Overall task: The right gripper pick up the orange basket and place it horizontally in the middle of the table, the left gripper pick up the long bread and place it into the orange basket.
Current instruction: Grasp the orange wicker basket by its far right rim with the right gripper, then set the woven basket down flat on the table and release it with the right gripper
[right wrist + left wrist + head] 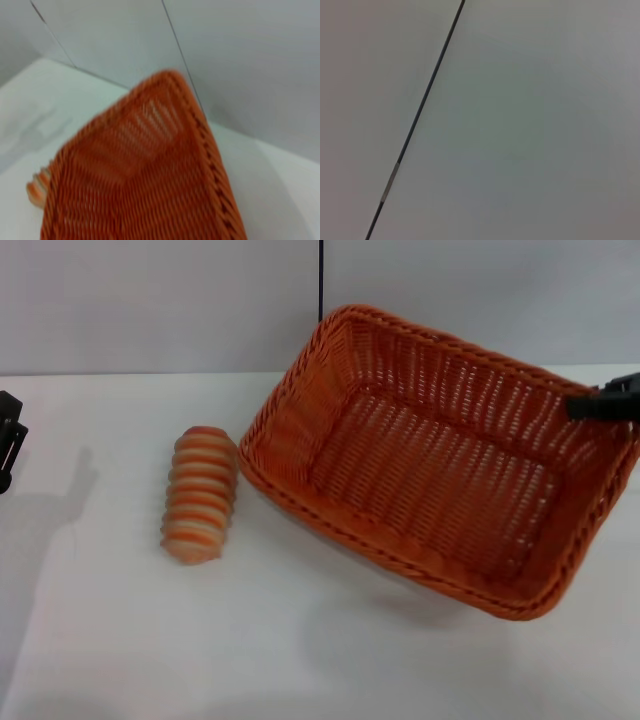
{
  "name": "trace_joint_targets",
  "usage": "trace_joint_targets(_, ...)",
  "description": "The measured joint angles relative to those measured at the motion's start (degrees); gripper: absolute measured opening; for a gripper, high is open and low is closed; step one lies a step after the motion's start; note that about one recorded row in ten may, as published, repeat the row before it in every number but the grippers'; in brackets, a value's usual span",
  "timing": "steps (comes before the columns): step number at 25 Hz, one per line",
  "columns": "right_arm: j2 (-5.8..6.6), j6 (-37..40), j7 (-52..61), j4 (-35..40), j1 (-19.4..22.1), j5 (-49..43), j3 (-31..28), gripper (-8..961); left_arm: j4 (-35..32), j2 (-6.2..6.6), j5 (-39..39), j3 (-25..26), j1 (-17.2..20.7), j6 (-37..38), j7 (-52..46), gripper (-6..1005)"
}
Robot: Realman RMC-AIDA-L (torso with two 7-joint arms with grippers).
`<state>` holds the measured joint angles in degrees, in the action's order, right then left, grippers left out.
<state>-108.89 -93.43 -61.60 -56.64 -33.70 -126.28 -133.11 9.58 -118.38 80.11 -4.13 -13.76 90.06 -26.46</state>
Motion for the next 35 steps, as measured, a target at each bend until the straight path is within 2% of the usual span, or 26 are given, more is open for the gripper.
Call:
trace_joint_targets(6, -0.03, -4.0, -4.8, -1.0, 1.0, 5.2, -6.5, 169, 0.0, 0.00, 0.0, 0.0, -0.1, 0.0, 0.0, 858)
trace_joint_targets(15, 0.15, -4.7, -6.1, -4.4, 3.4, 10.3, -7.3, 168, 0.0, -0.07, 0.0, 0.0, -0.2, 0.0, 0.0, 858)
trace_joint_targets(19, 0.15, -6.9, -6.3, -6.3, 3.7, 10.7, -7.3, 169, 0.0, -0.09, 0.0, 0.0, -0.3, -0.1, 0.0, 858)
trace_joint_targets(22, 0.63, -9.7, -7.1, -7.4, 3.5, 11.2, -7.3, 169, 0.0, -0.09, 0.0, 0.0, -0.3, -0.1, 0.0, 858)
trace_joint_targets(29, 2.18, -13.9, -9.6, -9.7, 3.5, 11.6, -5.6, 169, 0.0, -0.09, 0.0, 0.0, -0.3, -0.1, 0.0, 858)
trace_joint_targets(31, 2.86, -14.0, -10.9, -9.5, 3.7, 11.7, -2.5, 168, 0.0, -0.09, 0.0, -0.1, -0.4, 0.0, 0.0, 858)
trace_joint_targets(35, 3.02, -14.0, -12.6, -8.9, 3.7, 11.8, 1.0, 168, 0.0, -0.13, 0.0, -0.3, -0.6, 0.0, 0.0, 858)
